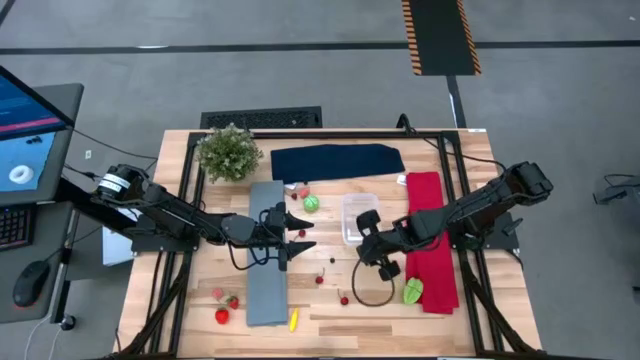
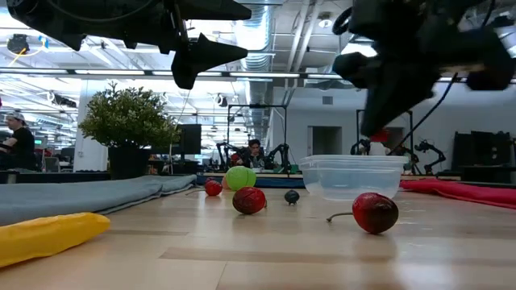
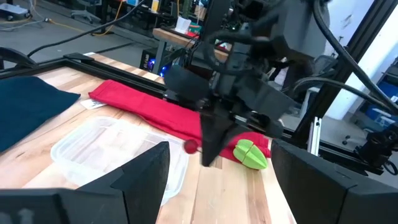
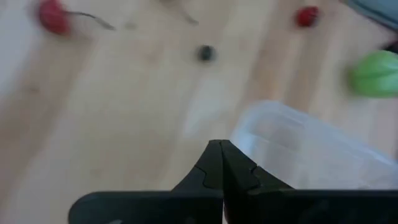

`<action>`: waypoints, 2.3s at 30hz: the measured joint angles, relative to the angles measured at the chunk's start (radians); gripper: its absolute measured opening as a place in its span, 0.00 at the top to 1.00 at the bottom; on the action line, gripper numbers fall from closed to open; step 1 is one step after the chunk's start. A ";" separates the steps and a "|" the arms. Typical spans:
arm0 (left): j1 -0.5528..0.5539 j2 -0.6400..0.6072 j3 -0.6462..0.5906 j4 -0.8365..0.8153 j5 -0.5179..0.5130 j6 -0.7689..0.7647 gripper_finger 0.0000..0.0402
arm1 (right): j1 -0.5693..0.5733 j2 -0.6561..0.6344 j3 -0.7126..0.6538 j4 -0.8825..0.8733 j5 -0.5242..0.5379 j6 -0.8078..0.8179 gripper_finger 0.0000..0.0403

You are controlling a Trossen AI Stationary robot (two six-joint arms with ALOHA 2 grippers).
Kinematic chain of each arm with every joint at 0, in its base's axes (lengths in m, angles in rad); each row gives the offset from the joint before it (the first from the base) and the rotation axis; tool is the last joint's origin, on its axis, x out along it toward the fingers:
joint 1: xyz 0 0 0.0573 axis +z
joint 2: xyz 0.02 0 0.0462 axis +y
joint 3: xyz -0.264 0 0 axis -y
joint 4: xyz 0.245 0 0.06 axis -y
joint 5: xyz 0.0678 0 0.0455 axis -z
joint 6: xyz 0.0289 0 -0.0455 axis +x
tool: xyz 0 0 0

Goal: Pick and placing Produce into tupperware
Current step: Put the red cherry into the transparent bin

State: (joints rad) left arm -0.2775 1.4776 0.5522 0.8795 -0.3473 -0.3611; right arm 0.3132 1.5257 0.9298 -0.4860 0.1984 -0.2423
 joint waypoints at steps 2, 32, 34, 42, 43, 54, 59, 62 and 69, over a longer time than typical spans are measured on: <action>0.000 0.000 0.000 0.000 0.000 0.000 0.33 | -0.041 0.000 0.000 0.002 0.011 -0.017 0.98; -0.031 0.000 0.000 0.001 0.000 0.000 0.33 | -0.405 0.019 -0.036 0.135 -0.281 0.030 0.88; -0.031 0.000 0.000 0.001 0.000 0.000 0.33 | -0.408 0.019 -0.036 0.128 -0.279 0.047 0.83; -0.031 0.000 0.000 -0.014 -0.001 0.000 0.33 | -0.406 -0.003 -0.036 0.118 -0.286 0.063 0.72; -0.031 0.000 0.000 -0.019 -0.005 0.001 0.33 | -0.396 -0.013 -0.036 0.122 -0.301 0.079 0.72; -0.028 0.000 0.000 0.049 -0.027 0.133 0.33 | -0.124 -0.286 -0.036 0.136 -0.383 0.208 0.76; -0.027 0.000 0.001 0.085 0.002 0.197 0.33 | 0.076 -0.459 -0.035 0.123 -0.246 0.331 0.76; -0.026 0.000 0.011 0.070 0.039 0.209 0.33 | 0.236 -0.518 -0.035 0.081 -0.078 0.394 0.77; -0.026 0.000 0.063 0.029 0.054 0.185 0.33 | 0.620 -0.454 -0.035 0.039 0.428 0.526 0.77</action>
State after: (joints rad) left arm -0.3038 1.4773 0.6152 0.9086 -0.2930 -0.1766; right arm 0.9332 1.0720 0.8944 -0.4467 0.6259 0.2838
